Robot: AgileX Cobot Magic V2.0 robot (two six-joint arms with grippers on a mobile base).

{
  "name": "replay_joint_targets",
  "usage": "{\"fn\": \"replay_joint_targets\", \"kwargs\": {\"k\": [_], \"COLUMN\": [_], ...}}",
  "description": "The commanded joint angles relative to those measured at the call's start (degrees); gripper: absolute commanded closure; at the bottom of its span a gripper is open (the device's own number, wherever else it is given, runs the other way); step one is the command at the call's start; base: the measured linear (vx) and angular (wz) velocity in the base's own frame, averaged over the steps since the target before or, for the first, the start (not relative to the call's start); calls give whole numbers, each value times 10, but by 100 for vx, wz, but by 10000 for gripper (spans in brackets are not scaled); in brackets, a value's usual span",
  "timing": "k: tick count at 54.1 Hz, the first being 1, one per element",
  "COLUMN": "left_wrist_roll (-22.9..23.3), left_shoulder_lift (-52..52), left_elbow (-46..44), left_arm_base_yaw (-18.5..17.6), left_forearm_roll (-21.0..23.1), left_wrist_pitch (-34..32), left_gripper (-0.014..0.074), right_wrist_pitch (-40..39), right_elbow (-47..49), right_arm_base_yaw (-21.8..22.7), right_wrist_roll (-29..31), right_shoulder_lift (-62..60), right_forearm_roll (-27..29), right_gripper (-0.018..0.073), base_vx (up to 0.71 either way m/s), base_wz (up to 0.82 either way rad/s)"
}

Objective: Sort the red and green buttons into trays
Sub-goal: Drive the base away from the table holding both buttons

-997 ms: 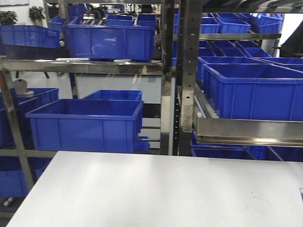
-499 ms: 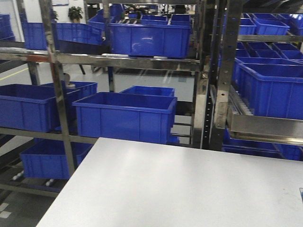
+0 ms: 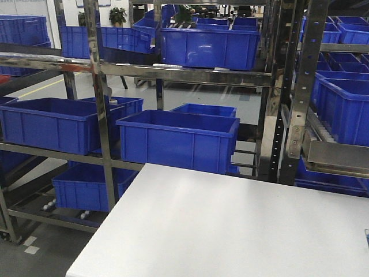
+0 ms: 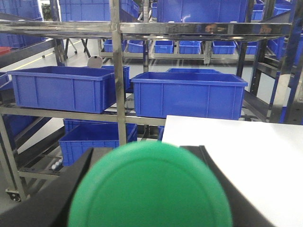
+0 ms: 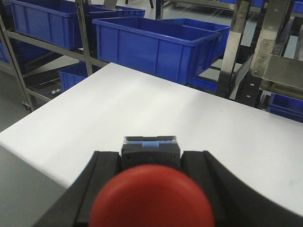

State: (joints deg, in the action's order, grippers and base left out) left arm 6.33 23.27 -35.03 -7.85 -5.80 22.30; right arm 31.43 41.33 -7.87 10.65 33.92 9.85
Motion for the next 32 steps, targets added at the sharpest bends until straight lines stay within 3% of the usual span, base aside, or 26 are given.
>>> {"fn": "replay_joint_targets", "kwargs": {"k": [1, 32], "left_wrist_roll": [1, 1], "left_shoulder_lift": [4, 4], "left_elbow": [-15, -15], "left_arm_base_yaw": [-4, -4], "left_forearm_roll": [2, 2], "left_wrist_pitch": [-49, -49], "left_gripper": [596, 596], "right_wrist_pitch": [-50, -50], "right_elbow": [16, 16], "right_arm_base_yaw": [0, 0], "right_wrist_roll": [-1, -1], "right_shoulder_lift": [1, 1], "right_forearm_roll": [0, 0], "right_gripper": [568, 568], "base_vx": [1, 2], "base_wz": [7, 22]}}
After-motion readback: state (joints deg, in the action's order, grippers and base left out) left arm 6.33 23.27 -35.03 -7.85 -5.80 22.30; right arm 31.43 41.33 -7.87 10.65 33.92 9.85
